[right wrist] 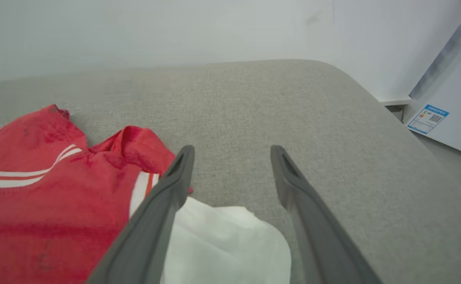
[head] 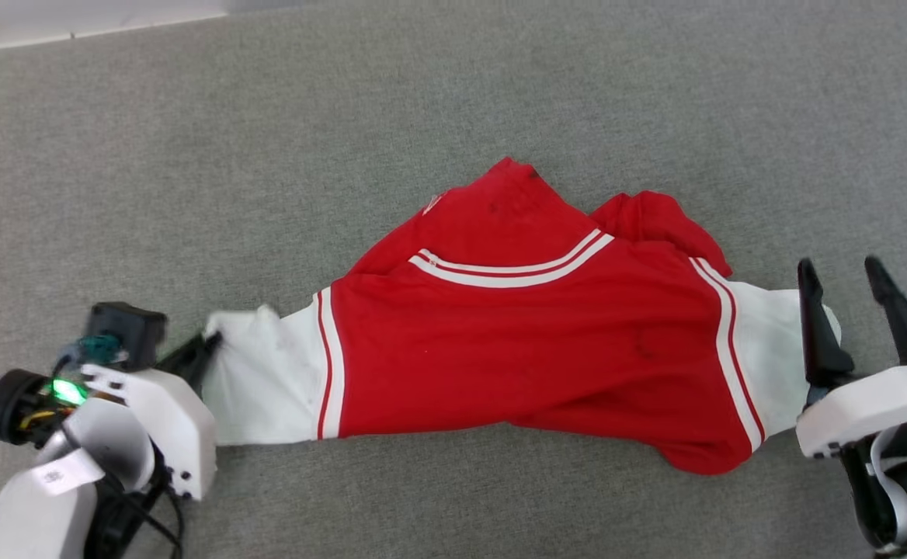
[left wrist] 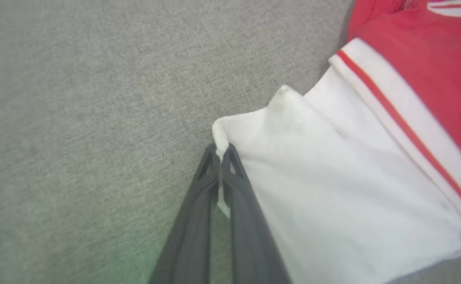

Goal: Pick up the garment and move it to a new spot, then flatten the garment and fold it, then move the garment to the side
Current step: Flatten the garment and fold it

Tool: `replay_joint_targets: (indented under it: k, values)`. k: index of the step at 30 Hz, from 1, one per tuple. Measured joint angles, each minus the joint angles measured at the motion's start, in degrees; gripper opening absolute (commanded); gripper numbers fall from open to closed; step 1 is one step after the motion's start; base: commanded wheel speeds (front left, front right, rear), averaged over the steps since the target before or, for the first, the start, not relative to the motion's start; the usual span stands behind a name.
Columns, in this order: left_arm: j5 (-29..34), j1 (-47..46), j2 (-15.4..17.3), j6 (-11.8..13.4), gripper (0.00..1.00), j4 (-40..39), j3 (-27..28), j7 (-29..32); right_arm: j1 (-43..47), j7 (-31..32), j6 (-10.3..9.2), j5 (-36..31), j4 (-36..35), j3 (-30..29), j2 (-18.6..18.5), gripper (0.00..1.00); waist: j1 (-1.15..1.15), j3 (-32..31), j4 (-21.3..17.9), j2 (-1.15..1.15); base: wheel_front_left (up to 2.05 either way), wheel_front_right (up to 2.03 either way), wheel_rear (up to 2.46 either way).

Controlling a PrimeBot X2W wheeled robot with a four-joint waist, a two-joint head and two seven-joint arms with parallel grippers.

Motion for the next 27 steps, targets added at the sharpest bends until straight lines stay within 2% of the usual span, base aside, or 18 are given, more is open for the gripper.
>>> replay_joint_targets:
  k: [6,12,14,19,27]
  values:
    - [-1.14,0.60,-0.97,1.76,0.00,-5.49,3.66,-6.30,2.51,15.78,-0.02,2.44,-1.40,1.40,-4.87,1.00,0.00,-2.09,1.04,0.00,0.00,0.00,0.00]
    - [-2.23,3.97,0.70,2.65,0.00,-13.85,6.34,-6.05,3.54,34.63,-0.01,6.43,-6.01,0.79,-9.23,1.00,0.00,-2.80,2.88,0.00,0.00,0.00,0.00]
    - [-3.02,5.67,1.68,2.79,0.00,-18.83,7.14,-4.93,3.03,44.78,-0.01,7.30,-8.10,0.32,-11.52,1.00,0.00,-2.29,4.12,0.00,0.00,0.00,0.00]
    - [-3.66,6.63,2.16,2.48,0.00,-23.19,6.33,-3.86,-0.50,50.60,-0.01,6.97,-6.52,-0.38,-13.19,1.00,0.00,-1.13,5.78,0.00,0.00,0.00,0.00]
    - [-3.97,6.36,2.07,2.01,0.00,-25.43,4.72,-3.63,-3.94,52.03,-0.01,5.21,0.02,1.40,-15.00,1.00,0.00,0.75,8.38,0.00,0.00,0.00,0.00]
